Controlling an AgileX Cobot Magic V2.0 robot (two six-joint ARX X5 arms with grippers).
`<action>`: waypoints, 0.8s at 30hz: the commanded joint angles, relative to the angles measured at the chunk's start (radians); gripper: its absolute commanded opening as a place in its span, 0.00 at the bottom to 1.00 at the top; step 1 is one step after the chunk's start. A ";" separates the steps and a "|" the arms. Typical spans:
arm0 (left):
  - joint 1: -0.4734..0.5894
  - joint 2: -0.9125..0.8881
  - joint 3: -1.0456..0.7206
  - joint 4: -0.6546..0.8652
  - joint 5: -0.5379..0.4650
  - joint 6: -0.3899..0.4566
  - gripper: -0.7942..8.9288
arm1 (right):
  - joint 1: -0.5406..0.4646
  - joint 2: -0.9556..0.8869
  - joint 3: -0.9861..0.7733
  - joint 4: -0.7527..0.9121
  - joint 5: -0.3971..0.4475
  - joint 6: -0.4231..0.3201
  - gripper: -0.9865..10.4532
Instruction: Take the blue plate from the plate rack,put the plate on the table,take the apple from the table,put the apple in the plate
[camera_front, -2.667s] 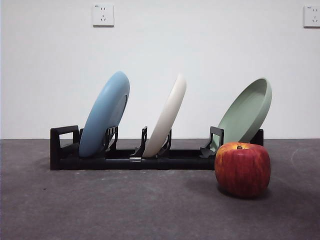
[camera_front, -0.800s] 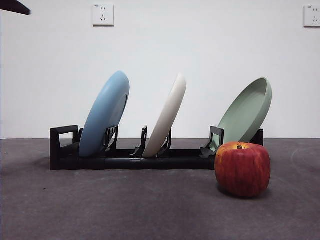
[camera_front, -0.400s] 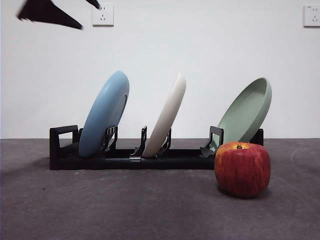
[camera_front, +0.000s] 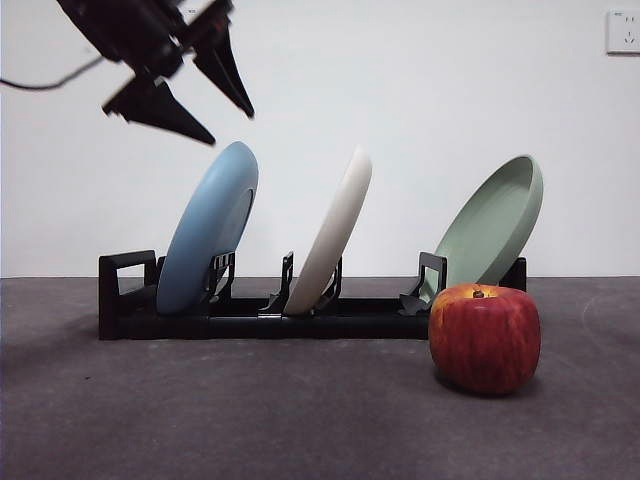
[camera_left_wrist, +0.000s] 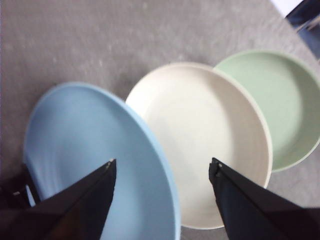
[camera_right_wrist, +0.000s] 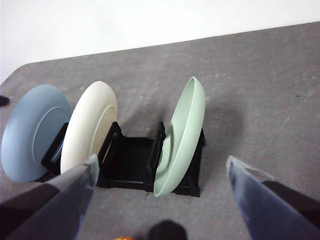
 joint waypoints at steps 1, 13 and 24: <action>-0.011 0.039 -0.001 -0.006 -0.004 0.019 0.41 | 0.001 -0.002 0.003 0.003 -0.001 0.000 0.47; -0.022 0.068 -0.001 -0.019 -0.003 0.046 0.07 | 0.001 -0.002 0.003 0.004 0.000 0.000 0.47; -0.022 0.060 0.197 -0.148 0.058 0.049 0.07 | 0.001 -0.002 0.003 0.004 0.000 0.000 0.47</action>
